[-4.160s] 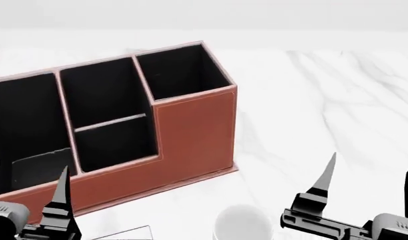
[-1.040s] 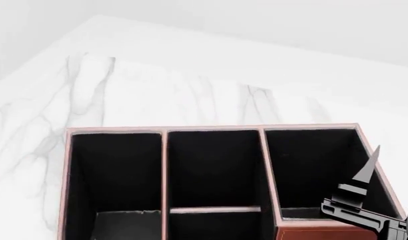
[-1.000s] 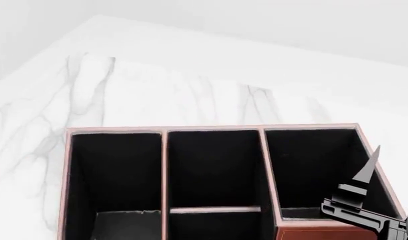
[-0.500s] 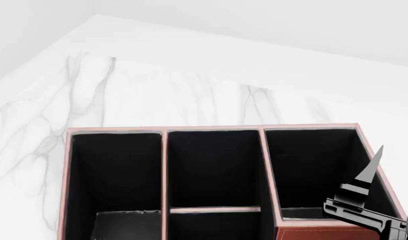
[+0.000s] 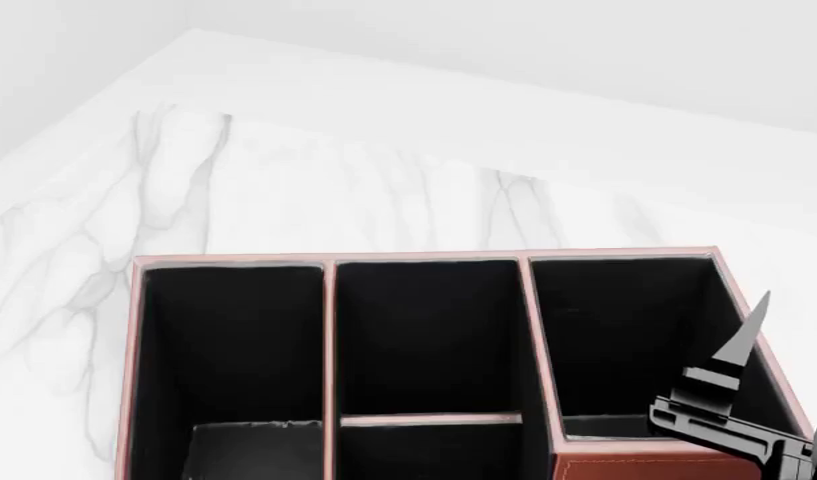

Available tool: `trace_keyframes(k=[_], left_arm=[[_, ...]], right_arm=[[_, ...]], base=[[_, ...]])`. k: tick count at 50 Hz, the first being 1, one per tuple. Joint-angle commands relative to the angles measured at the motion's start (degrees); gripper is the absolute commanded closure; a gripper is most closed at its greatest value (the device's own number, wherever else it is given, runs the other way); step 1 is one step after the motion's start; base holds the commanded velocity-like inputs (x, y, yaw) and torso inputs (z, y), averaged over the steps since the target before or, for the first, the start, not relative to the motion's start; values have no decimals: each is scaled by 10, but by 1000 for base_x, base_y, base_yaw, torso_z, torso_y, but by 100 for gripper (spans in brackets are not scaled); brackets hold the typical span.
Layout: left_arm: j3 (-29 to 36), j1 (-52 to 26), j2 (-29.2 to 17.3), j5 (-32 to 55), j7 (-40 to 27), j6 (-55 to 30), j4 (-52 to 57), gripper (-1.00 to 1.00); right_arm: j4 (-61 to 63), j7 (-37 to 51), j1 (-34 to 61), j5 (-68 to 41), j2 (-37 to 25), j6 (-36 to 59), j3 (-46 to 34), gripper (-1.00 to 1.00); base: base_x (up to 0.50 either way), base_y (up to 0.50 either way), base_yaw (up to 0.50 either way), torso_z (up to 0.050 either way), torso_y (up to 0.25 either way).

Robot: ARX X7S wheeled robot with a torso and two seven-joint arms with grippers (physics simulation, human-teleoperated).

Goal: Pick up the book and place it in the front compartment of the caddy.

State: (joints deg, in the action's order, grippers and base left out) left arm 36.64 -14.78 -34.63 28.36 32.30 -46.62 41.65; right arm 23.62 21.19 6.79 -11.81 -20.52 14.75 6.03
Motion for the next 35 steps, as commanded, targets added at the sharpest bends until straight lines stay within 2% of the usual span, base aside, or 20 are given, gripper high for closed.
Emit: trace_keyframes(k=[1, 13, 35], left_arm=[[10, -12, 7, -12, 45, 40, 12, -100], [40, -20, 19, -38, 61, 67, -29, -100], [112, -34, 48, -124, 75, 126, -170, -100]], right_arm=[[-4, -17, -1, 15, 10, -11, 8, -100], [-8, -15, -3, 15, 9, -15, 7, -100], [-12, -14, -4, 13, 7, -20, 4, -100]], base=[[0, 0, 0, 0, 0], [0, 0, 0, 0, 0], [0, 0, 0, 0, 0]])
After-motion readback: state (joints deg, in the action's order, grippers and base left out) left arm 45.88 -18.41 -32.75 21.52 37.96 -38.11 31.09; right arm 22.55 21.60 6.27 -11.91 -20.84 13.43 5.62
